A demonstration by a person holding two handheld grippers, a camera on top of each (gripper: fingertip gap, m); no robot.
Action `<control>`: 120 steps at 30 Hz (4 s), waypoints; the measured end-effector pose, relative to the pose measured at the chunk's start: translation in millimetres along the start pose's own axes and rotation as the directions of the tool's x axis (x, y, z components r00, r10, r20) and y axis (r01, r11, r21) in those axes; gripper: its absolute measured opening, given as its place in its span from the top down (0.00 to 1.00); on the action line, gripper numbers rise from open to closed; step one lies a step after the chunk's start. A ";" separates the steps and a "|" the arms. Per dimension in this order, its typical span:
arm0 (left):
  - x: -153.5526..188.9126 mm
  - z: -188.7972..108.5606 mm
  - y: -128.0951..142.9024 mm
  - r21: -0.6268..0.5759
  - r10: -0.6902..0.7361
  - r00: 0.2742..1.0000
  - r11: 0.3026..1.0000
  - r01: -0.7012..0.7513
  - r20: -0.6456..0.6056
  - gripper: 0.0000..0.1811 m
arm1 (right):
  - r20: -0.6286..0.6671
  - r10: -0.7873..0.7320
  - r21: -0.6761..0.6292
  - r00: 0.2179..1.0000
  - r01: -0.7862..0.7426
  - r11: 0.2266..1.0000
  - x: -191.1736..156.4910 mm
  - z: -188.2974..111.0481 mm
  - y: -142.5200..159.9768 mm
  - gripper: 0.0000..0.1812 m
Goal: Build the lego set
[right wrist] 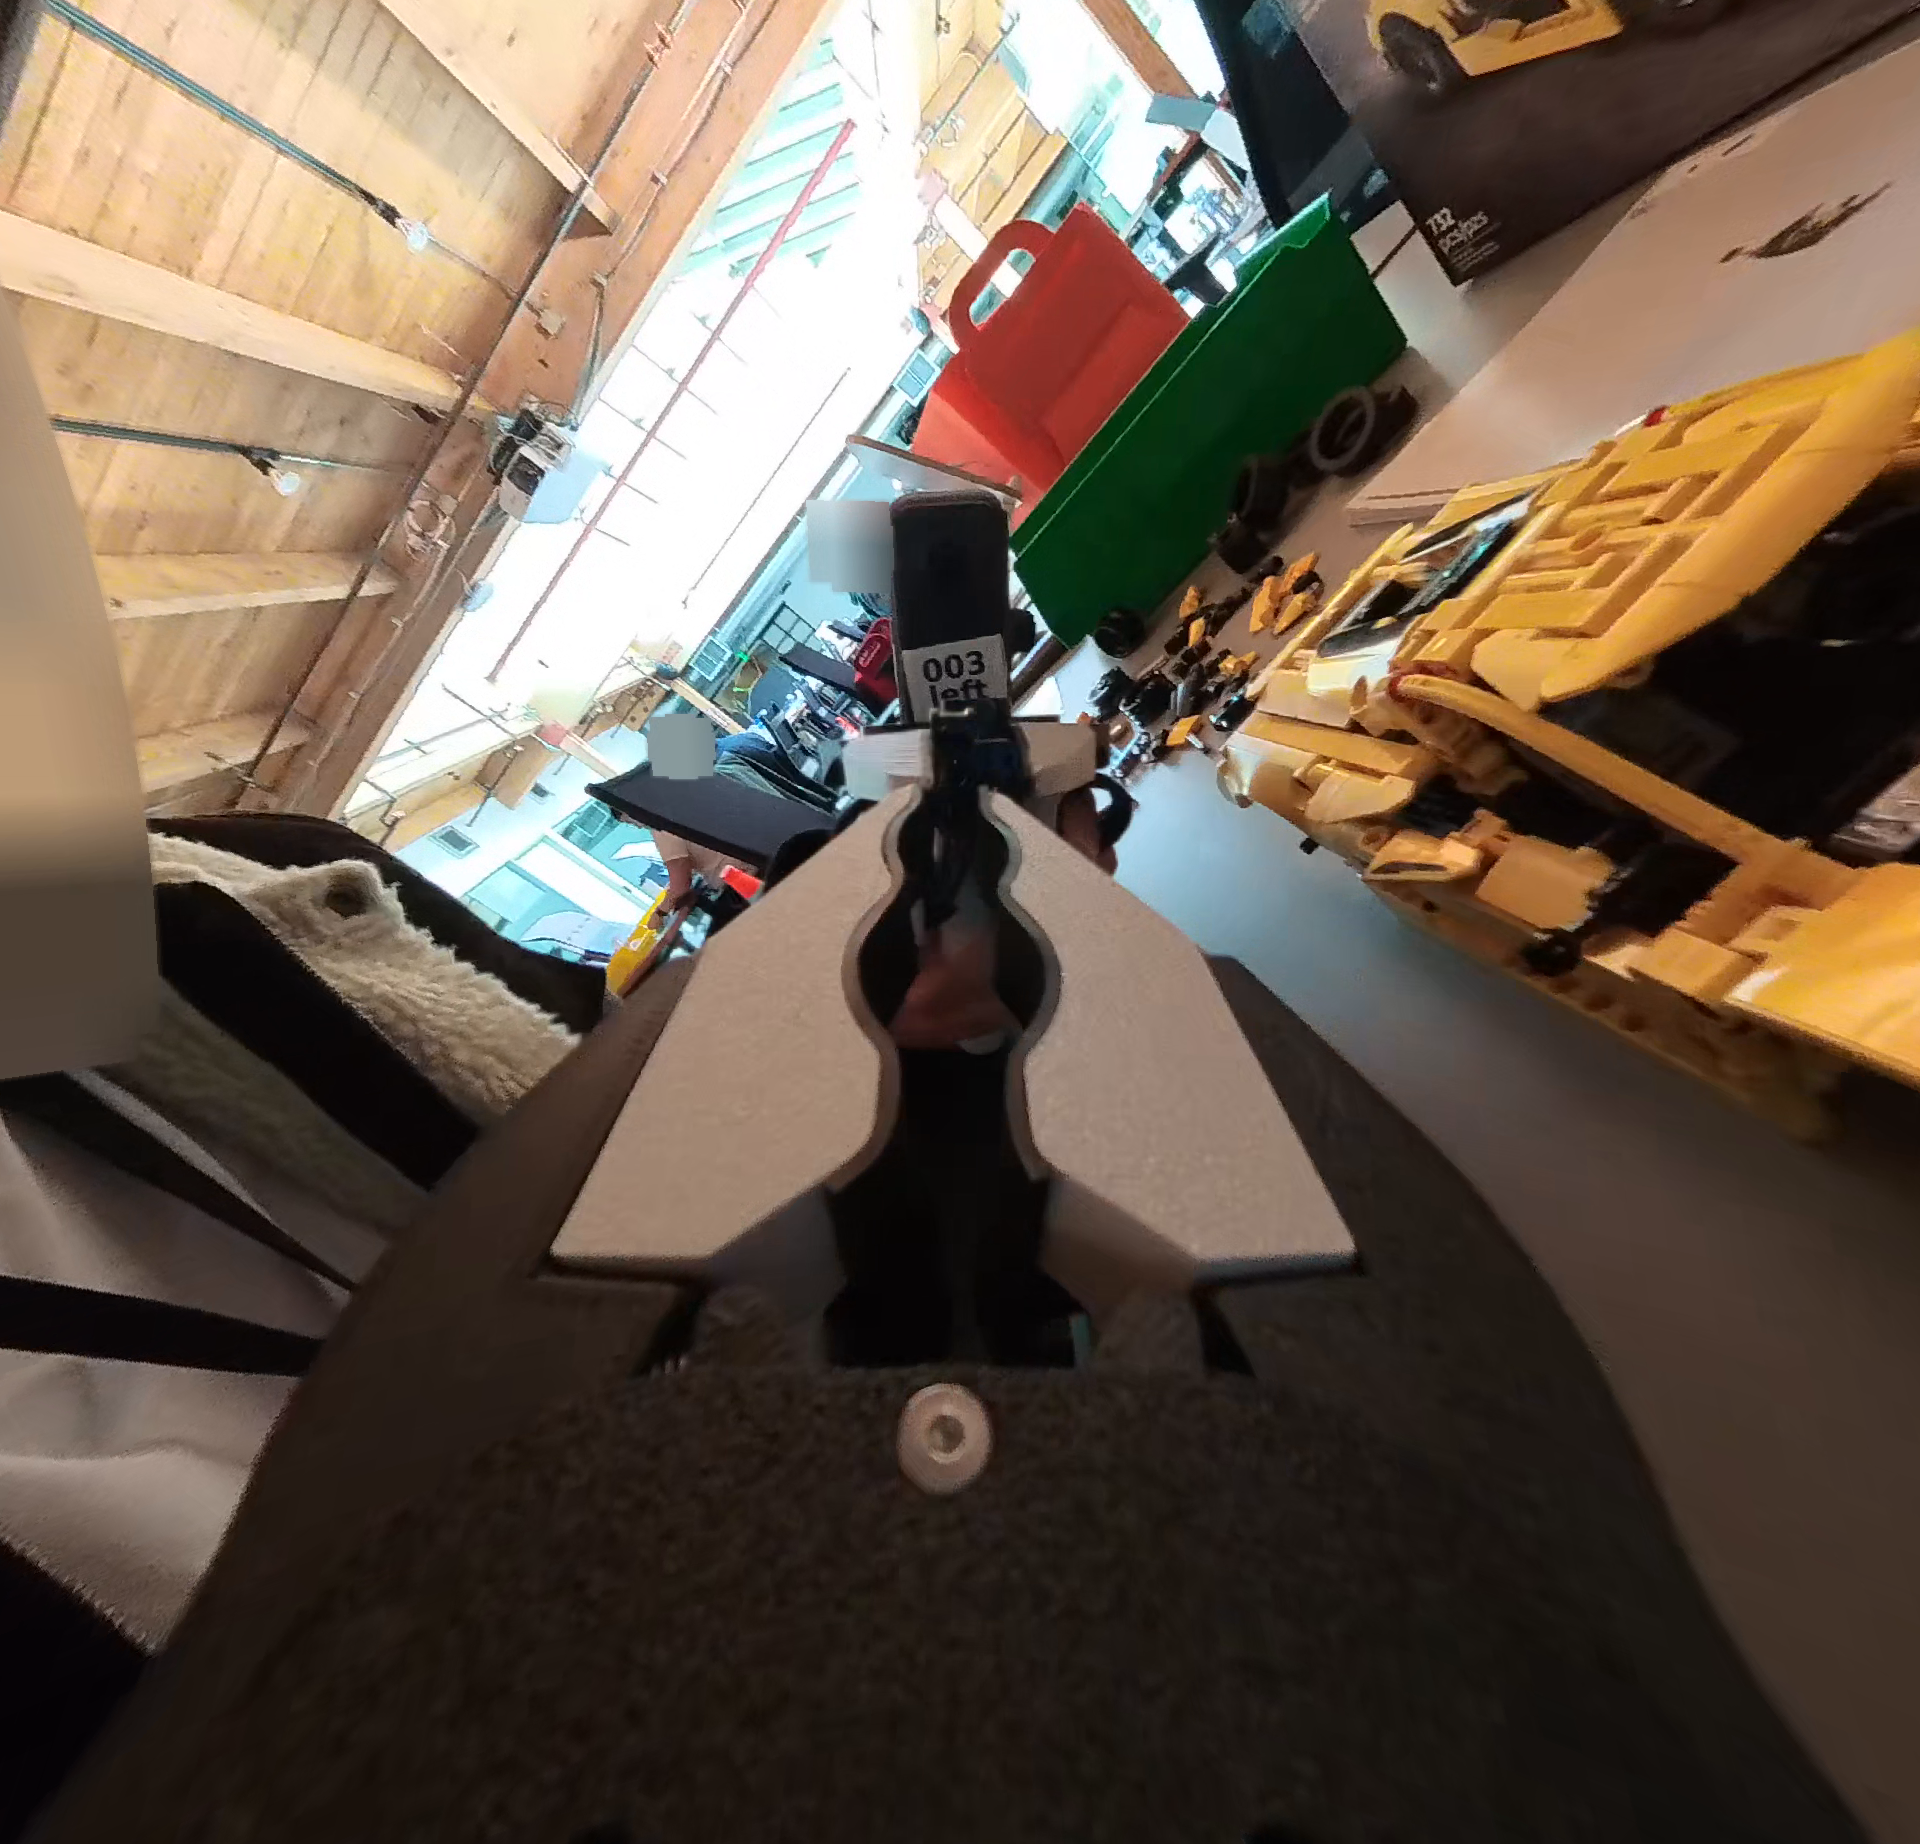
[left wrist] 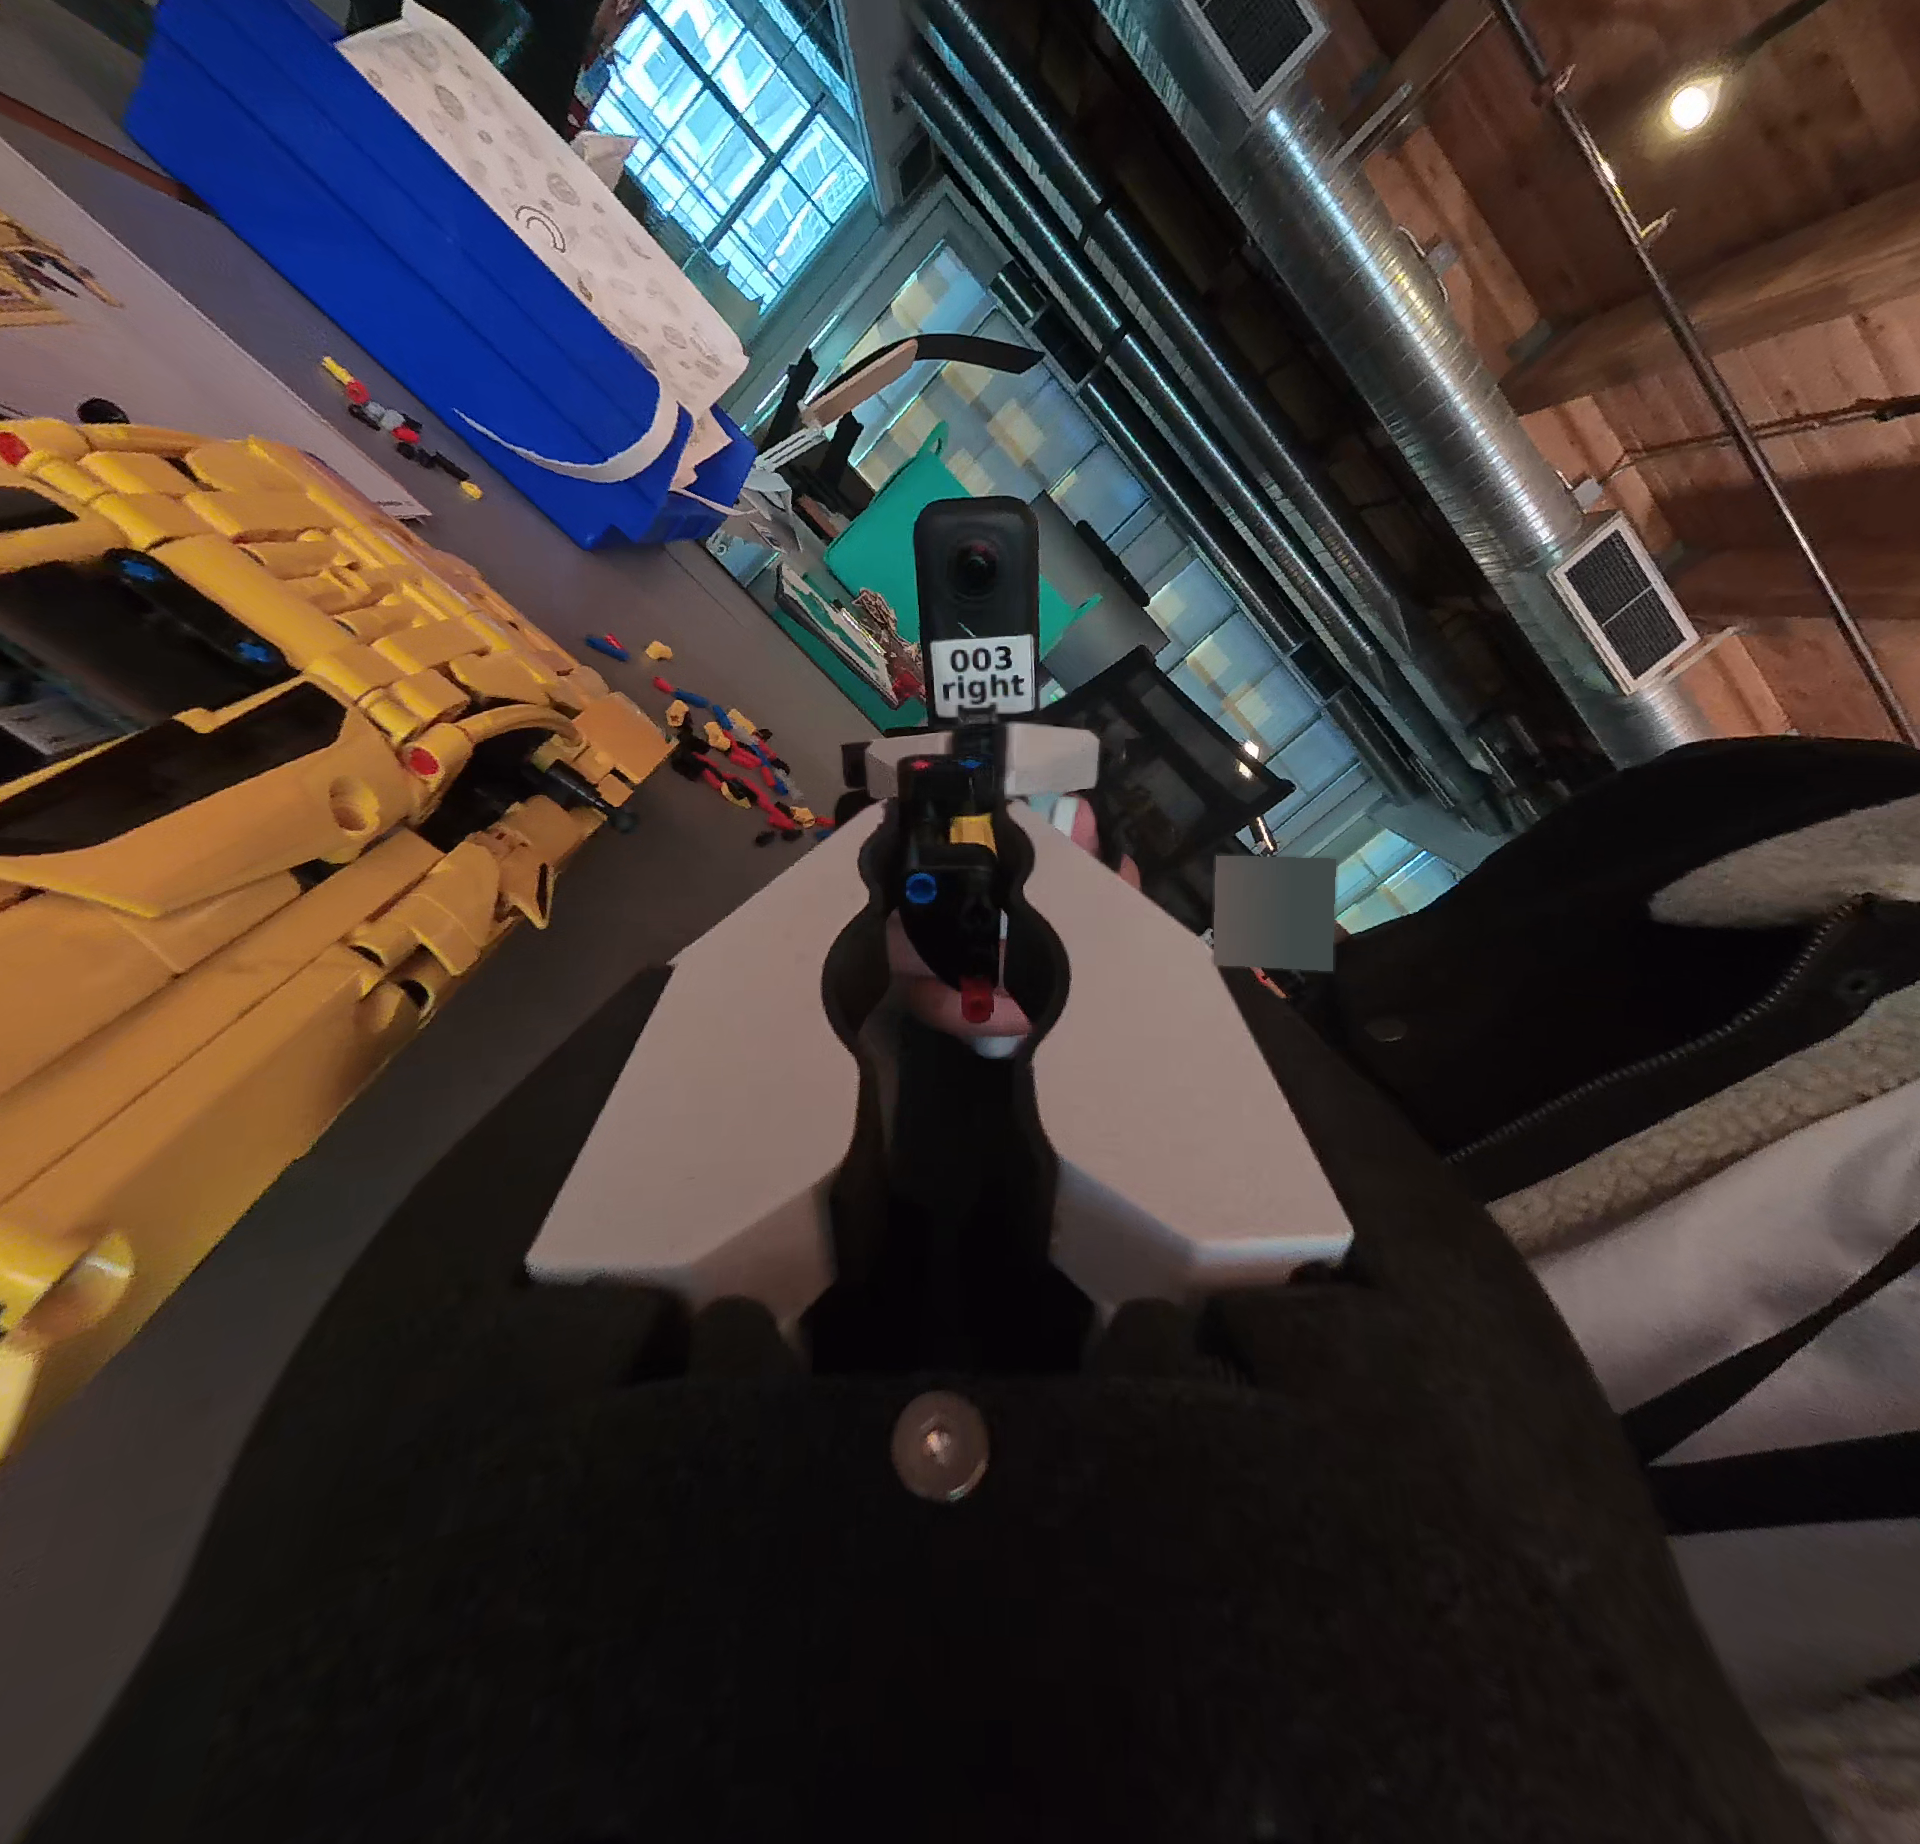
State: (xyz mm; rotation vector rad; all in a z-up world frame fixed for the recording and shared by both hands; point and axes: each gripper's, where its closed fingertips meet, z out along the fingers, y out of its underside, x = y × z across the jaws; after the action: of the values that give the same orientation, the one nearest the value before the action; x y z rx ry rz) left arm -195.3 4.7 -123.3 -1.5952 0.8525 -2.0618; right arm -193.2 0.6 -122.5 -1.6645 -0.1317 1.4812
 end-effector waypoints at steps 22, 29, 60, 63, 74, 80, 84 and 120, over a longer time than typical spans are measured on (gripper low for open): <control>-4.3 -1.9 -3.2 0.018 0.022 0.999 1.000 -0.022 0.042 0.91 | 0.052 0.101 0.065 0.994 -0.104 0.992 6.0 7.6 -1.9 0.97; -7.5 -2.1 -1.0 0.012 0.002 0.999 1.000 -0.003 0.052 0.91 | -0.012 0.015 0.015 1.000 -0.015 1.000 9.7 7.2 2.9 0.97; -7.6 -0.2 18.8 -0.120 -0.122 0.993 0.985 0.120 -0.008 0.91 | -0.041 -0.211 -0.208 0.977 0.198 0.958 12.2 -1.6 21.6 0.97; -9.1 0.6 19.5 -0.130 -0.052 0.998 0.990 0.056 0.028 0.91 | -0.003 -0.089 -0.198 0.996 0.086 0.976 13.2 -1.2 22.5 0.97; -5.2 -0.8 13.1 -0.096 -0.111 0.993 0.990 0.108 -0.028 0.91 | 0.016 -0.073 -0.158 0.997 0.074 0.985 9.9 1.5 17.3 0.95; -4.1 -2.0 11.2 -0.088 -0.106 0.994 0.991 0.102 -0.033 0.91 | 0.003 -0.089 -0.101 0.996 0.089 0.991 10.9 -1.8 6.7 0.88; -4.1 0.2 15.3 -0.111 -0.072 0.997 0.991 0.070 -0.017 0.91 | 0.009 -0.120 -0.132 0.993 0.120 0.984 7.2 0.8 11.9 0.97; -10.2 -6.5 -5.0 0.035 -0.126 0.992 0.991 0.127 -0.030 0.91 | -0.267 -0.580 -0.179 0.770 0.552 0.814 14.0 6.6 1.7 0.72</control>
State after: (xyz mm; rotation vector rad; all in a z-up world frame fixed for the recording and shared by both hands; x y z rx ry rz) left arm -198.5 16.3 -128.3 -1.6435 0.7358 -2.1785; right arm -195.6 11.3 -133.5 -1.7052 -0.4925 0.7525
